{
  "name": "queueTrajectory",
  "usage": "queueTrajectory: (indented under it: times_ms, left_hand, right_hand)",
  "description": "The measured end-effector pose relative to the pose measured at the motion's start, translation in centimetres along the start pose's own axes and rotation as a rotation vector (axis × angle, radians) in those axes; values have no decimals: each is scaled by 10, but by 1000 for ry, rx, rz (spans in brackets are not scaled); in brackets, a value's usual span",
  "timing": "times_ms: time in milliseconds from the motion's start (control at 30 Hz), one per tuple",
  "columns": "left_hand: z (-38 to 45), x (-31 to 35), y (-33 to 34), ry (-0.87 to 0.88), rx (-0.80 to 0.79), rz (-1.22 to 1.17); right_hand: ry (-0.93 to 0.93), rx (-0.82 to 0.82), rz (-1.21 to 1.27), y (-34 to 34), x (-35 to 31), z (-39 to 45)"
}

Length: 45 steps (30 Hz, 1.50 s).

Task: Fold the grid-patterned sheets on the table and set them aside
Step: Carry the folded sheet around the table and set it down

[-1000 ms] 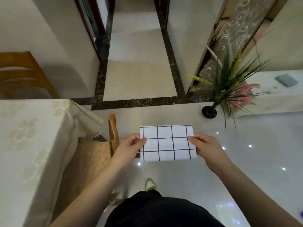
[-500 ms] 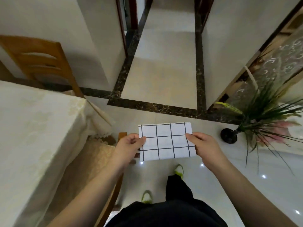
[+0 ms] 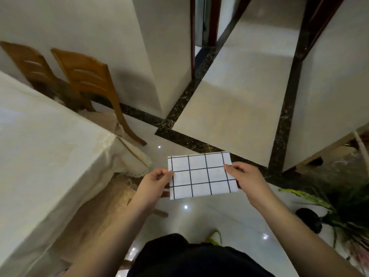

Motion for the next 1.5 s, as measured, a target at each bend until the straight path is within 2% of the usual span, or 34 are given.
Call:
queueTrajectory:
  times_ms: [233, 533, 733, 967, 1200, 1500]
  left_hand:
    - [33, 11, 7, -19, 182, -36]
    - [92, 9, -45, -54, 385, -168]
    - [134, 9, -84, -107, 403, -239]
    - [172, 24, -120, -55, 439, -227]
    - [216, 20, -143, -98, 608, -266]
    - [270, 34, -160, -185, 902, -339]
  right_hand:
    - [61, -147, 0, 6, -33, 63]
    - [67, -305, -103, 81, -96, 141]
    - [12, -328, -220, 134, -150, 183]
    - [-39, -392, -334, 190, -203, 221]
    - [-80, -486, -521, 245, -241, 282]
    - [-125, -702, -704, 312, -302, 347]
Point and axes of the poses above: each hand's wrist, its own z-axis towards the middle knuckle, its own y-axis out of the palm, x = y × z, the point moved 5 cm from there along z, towards the middle knuckle, and after that the axes turned 14 degrees about y, right-handed, at the moved point
